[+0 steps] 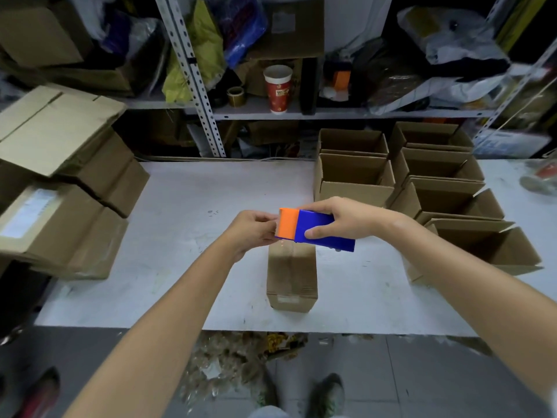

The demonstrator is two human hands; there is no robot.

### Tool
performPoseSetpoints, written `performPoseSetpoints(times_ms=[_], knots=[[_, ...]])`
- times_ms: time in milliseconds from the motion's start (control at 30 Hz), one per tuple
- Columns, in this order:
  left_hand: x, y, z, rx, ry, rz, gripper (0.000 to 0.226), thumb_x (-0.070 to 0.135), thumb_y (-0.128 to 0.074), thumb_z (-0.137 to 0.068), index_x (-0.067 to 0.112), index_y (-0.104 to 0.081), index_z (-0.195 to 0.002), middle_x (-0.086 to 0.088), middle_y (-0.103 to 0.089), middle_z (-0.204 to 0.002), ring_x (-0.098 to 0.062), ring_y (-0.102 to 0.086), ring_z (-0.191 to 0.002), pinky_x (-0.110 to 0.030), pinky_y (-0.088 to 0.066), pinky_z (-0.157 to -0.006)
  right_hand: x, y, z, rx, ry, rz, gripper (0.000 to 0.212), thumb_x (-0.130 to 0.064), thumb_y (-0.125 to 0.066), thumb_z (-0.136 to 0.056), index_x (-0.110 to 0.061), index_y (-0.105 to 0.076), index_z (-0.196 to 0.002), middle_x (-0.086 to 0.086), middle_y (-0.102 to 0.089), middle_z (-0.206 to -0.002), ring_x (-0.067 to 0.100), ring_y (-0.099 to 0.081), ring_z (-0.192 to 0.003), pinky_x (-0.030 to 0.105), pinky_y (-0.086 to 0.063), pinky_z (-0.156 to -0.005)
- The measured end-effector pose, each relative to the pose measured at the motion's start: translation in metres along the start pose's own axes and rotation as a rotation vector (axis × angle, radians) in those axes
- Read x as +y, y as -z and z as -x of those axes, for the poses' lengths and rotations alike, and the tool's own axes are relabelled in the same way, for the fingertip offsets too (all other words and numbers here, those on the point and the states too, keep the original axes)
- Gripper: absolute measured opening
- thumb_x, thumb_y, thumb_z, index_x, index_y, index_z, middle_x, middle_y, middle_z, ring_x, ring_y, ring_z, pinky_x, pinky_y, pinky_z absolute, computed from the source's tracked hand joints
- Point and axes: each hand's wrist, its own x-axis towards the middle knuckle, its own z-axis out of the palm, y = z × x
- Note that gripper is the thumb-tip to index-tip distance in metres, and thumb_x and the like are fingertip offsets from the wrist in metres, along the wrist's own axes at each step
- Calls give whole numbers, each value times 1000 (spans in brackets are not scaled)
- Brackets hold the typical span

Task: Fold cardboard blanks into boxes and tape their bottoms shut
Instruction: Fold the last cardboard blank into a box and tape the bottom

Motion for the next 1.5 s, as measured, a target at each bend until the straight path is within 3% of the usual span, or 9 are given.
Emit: performPoseSetpoints(times_ms=[167,367,700,900,1033,1167,1233,1367,1500], knots=[[-23,62,-24,280,86,65,17,6,-66,-94,-4,-69,-108,-10,-73,-83,-11,-71,-64,-24,-60,-75,54,46,19,-17,-214,138,64,-50,-68,-89,-33,-43,-145,-9,-57,-122,16,-59,-105,33,-56,-83],[-15,38,-51,270,88,89,5,5,-67,-92,5,-72,-90,-8,-72,-82,-14,-68,-67,-25,-58,-77,99,59,3,-25,-336,149,68,-49,-72,-87,-33,-42,-146,-8,-56,-123,19,-57,-108,37,-55,-87],[-42,17,-86,331,232,18,4,5,-69,-90,2,-71,-92,-16,-74,-96,-19,-68,-75,-28,-57,-76,101,38,-39,-88,-443,103,67,-49,-69,-89,-25,-44,-146,0,-56,-132,21,-55,-111,31,-49,-79],[-46,-1,-92,354,218,-222,34,28,-64,-96,16,-67,-128,-4,-68,-127,-24,-61,-110,-35,-52,-93,82,-1,-59,-38,-401,13,61,-45,-68,-91,-23,-45,-143,2,-58,-121,23,-64,-91,26,-56,-63],[-35,-5,-83,322,223,-467,70,36,-61,-98,25,-26,-157,-6,-45,-152,-32,-54,-125,-37,-52,-85,72,-1,-56,-3,-415,46,62,-43,-70,-90,-22,-46,-143,2,-58,-121,24,-64,-90,30,-61,-71],[-32,-7,-70,324,209,-124,27,32,-59,-97,15,-69,-115,-9,-69,-122,-28,-68,-102,-43,-59,-87,64,-7,-55,29,-436,78,64,-47,-67,-90,-24,-43,-145,2,-58,-122,24,-67,-84,36,-61,-77],[-34,-13,-55,249,190,-7,22,33,-56,-98,17,-71,-98,-6,-71,-106,-20,-68,-96,-38,-60,-83,58,-14,-56,51,-436,101,62,-47,-66,-91,-25,-43,-144,2,-59,-121,23,-67,-81,36,-61,-77],[-44,-23,-41,178,58,-78,21,21,-58,-98,27,-65,-116,2,-67,-115,-20,-64,-105,-40,-58,-88,48,-23,-57,123,-451,169,57,-48,-66,-90,-24,-47,-138,3,-62,-118,21,-66,-88,37,-60,-80],[-41,-24,-43,185,56,-79,20,16,-57,-98,32,-61,-111,2,-66,-110,-21,-64,-100,-43,-58,-90,43,-24,-64,172,-429,307,47,-47,-67,-88,-22,-55,-126,3,-65,-106,22,-64,-88,34,-56,-74]])
